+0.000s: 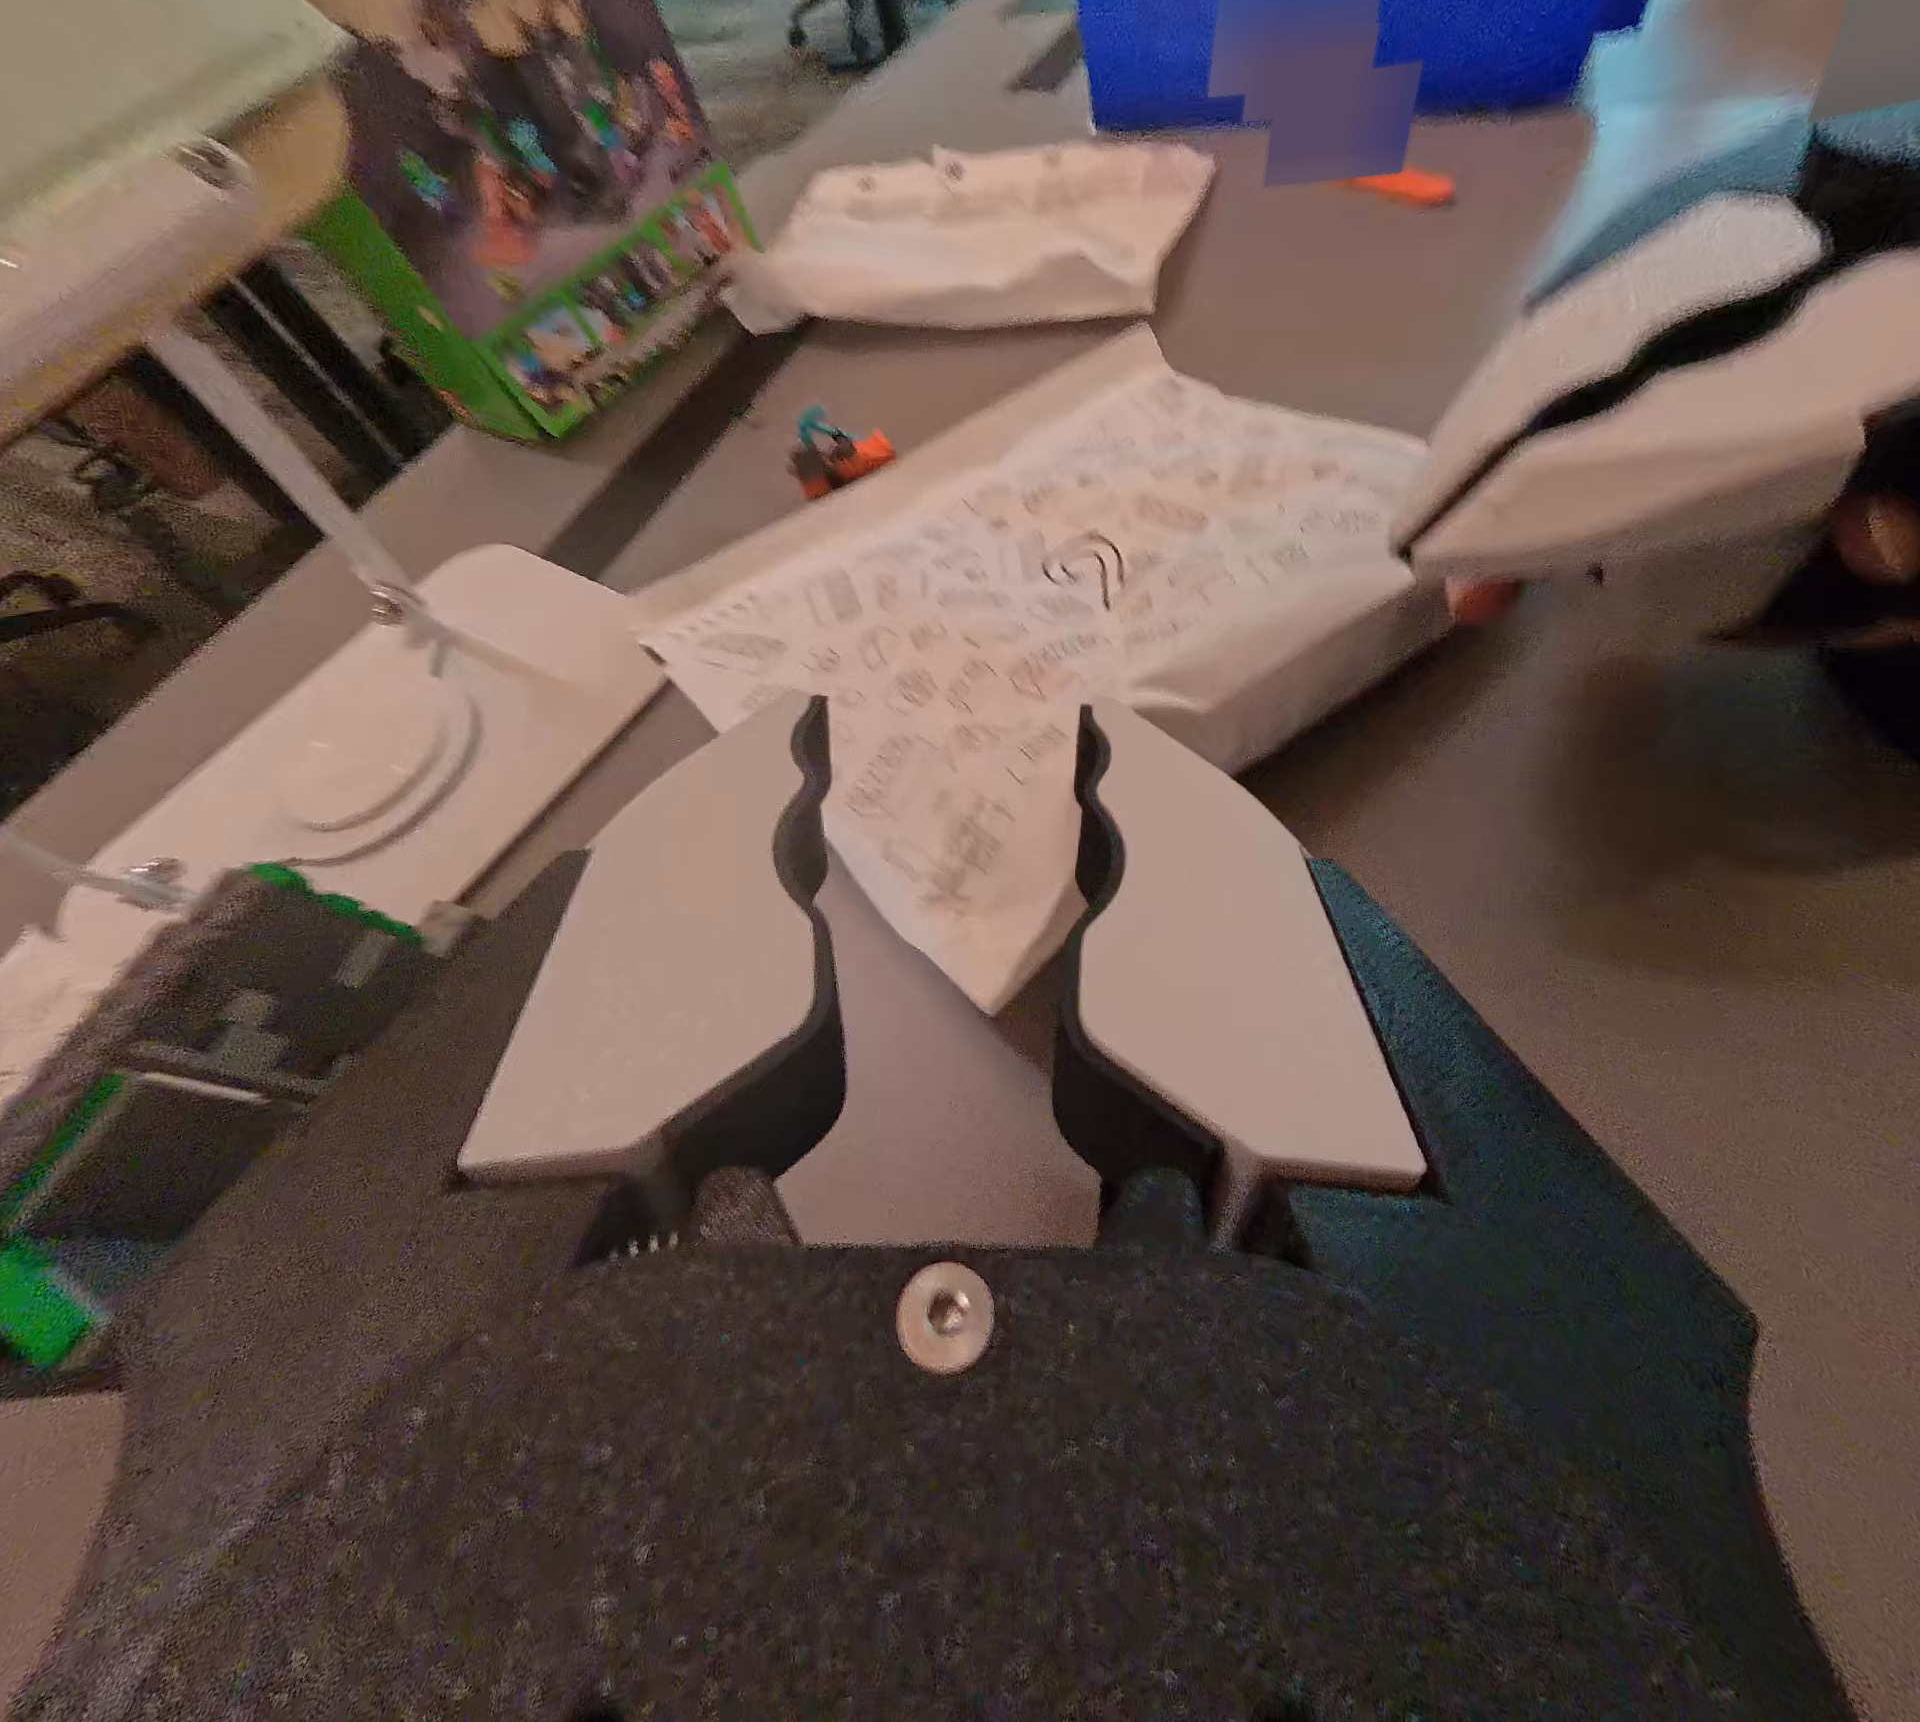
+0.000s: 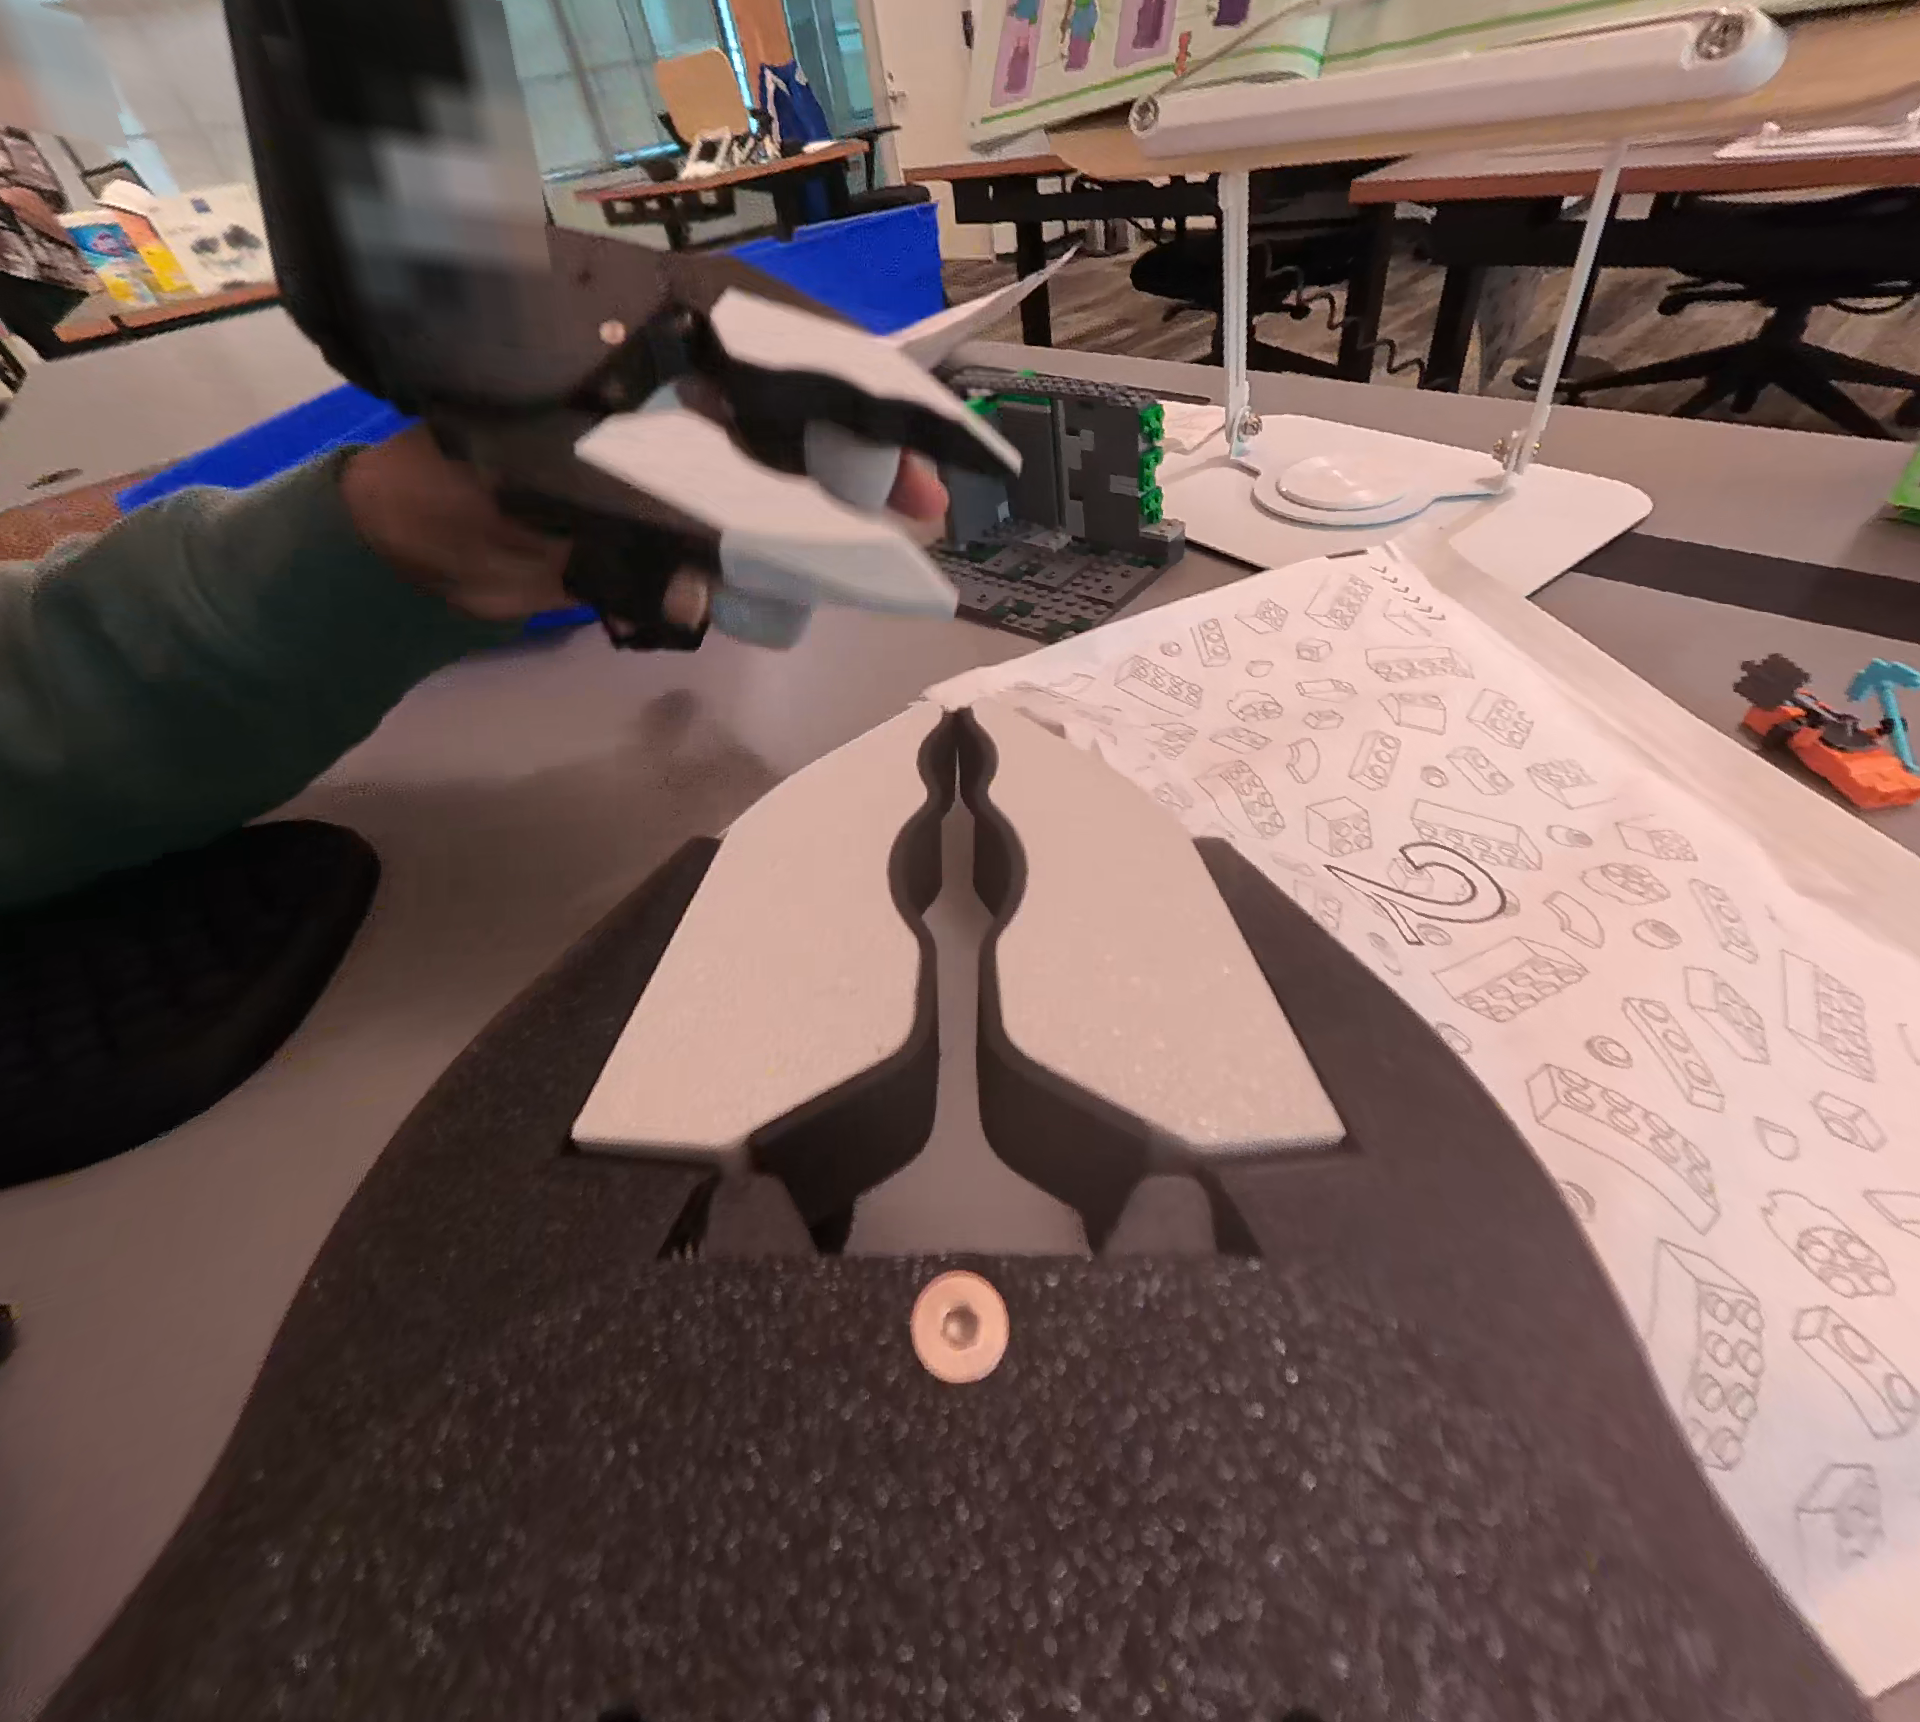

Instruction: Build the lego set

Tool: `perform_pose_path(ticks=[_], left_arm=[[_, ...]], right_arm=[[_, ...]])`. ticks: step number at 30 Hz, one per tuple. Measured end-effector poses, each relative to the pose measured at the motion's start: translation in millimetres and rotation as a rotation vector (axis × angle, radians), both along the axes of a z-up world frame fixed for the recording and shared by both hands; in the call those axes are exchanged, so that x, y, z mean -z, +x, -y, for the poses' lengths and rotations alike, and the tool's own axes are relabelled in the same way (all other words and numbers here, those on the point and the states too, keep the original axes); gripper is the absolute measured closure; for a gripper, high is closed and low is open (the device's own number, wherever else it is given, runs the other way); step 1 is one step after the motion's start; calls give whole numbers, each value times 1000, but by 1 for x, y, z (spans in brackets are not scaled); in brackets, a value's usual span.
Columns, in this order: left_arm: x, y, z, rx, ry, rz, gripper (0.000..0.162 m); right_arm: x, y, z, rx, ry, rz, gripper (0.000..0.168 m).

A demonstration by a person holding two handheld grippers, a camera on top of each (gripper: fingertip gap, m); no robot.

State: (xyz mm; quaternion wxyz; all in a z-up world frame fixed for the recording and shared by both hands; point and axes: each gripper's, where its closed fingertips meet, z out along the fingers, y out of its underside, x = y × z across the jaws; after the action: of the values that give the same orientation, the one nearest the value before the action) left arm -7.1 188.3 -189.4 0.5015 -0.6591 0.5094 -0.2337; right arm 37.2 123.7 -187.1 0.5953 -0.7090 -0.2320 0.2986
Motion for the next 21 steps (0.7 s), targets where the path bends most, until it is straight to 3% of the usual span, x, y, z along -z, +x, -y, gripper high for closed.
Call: perform_pose_path(ticks=[6,10,11,21], left_arm=[[54,14,16,100,74,-162,109],[76,12,8,73,226,-291,120],[77,11,5,54,263,-308,127],[68,10,10,14,418,-390,139]], right_arm=[[5,12,-9,65,-10,13,168],[2,19,-12,85,-25,-27,168],[1,20,-12,87,-30,-38,168],[-5,34,-15,131,-44,-84,167]])
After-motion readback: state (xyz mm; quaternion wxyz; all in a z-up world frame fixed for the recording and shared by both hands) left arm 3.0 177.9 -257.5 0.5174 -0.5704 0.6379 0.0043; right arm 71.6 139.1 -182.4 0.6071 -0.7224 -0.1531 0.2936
